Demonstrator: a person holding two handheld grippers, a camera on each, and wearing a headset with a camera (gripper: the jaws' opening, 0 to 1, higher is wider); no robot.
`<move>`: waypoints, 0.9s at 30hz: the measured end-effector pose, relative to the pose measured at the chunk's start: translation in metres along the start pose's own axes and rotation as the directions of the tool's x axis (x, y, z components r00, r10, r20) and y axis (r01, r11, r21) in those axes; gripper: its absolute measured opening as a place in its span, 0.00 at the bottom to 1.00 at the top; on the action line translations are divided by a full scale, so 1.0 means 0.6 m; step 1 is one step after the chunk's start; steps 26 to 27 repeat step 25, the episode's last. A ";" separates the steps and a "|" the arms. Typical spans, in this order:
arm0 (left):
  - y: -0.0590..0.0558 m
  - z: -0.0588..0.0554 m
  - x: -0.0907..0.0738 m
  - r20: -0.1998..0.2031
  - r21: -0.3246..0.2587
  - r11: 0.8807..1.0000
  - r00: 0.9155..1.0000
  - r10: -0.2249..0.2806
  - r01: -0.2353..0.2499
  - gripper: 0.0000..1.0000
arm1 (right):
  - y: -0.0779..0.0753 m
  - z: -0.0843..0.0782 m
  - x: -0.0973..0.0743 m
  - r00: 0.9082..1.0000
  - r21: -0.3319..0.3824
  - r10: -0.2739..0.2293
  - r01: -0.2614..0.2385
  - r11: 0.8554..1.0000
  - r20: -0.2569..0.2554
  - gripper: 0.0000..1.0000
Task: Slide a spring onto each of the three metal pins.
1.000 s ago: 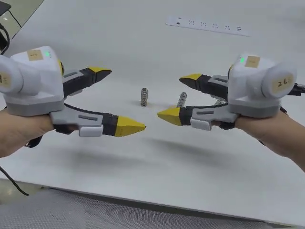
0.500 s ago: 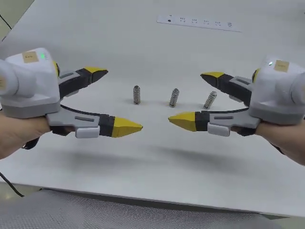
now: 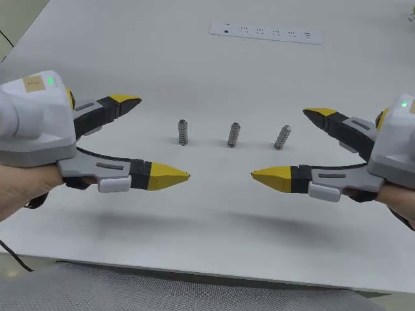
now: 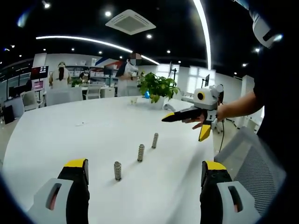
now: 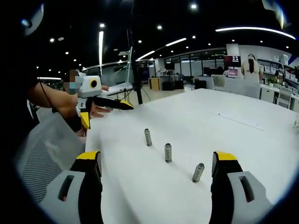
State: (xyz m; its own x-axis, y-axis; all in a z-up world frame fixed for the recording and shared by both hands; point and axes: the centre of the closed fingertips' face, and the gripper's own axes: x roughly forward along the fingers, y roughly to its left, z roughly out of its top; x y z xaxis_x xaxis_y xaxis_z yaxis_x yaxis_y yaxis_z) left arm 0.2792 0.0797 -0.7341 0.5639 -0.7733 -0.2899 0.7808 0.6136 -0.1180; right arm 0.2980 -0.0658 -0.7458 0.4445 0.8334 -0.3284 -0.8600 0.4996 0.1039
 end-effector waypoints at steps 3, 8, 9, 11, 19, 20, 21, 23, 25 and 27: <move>0.000 -0.002 -0.002 -0.003 0.000 1.000 1.000 0.002 -0.002 0.98 | -0.006 -0.008 -0.013 1.000 0.005 -0.017 0.017 1.000 -0.007 0.99; 0.000 -0.005 -0.007 -0.005 -0.006 1.000 1.000 0.010 -0.010 0.98 | -0.015 -0.023 -0.033 0.999 0.018 -0.042 0.043 0.999 -0.027 0.99; -0.001 -0.006 -0.009 -0.006 -0.009 1.000 1.000 0.010 -0.010 0.98 | -0.016 -0.025 -0.035 0.999 0.019 -0.043 0.044 0.999 -0.031 0.99; 0.000 -0.008 -0.011 -0.010 -0.008 1.000 1.000 0.013 -0.013 0.98 | -0.018 -0.029 -0.041 0.998 0.021 -0.052 0.052 0.998 -0.037 0.99; 0.001 -0.017 -0.021 -0.025 -0.020 0.999 0.999 0.025 -0.025 0.98 | -0.023 -0.038 -0.058 0.997 0.031 -0.068 0.069 0.997 -0.047 0.99; 0.000 -0.018 -0.021 -0.027 -0.022 0.999 0.999 0.024 -0.024 0.98 | -0.023 -0.039 -0.059 0.996 0.031 -0.070 0.072 0.997 -0.049 0.99; -0.001 -0.019 -0.022 -0.025 -0.026 0.999 0.999 0.024 -0.025 0.98 | -0.023 -0.042 -0.059 0.996 0.030 -0.074 0.075 0.997 -0.052 0.99; -0.001 -0.020 -0.024 -0.030 -0.029 0.999 0.999 0.027 -0.028 0.98 | -0.021 -0.045 -0.058 0.996 0.036 -0.071 0.073 0.997 -0.058 0.99; -0.001 -0.020 -0.024 -0.029 -0.030 0.999 0.999 0.030 -0.031 0.98 | -0.021 -0.049 -0.057 0.996 0.041 -0.074 0.077 0.996 -0.058 0.99; -0.001 -0.020 -0.024 -0.029 -0.030 0.999 0.999 0.030 -0.031 0.98 | -0.021 -0.049 -0.057 0.996 0.041 -0.074 0.077 0.996 -0.058 0.99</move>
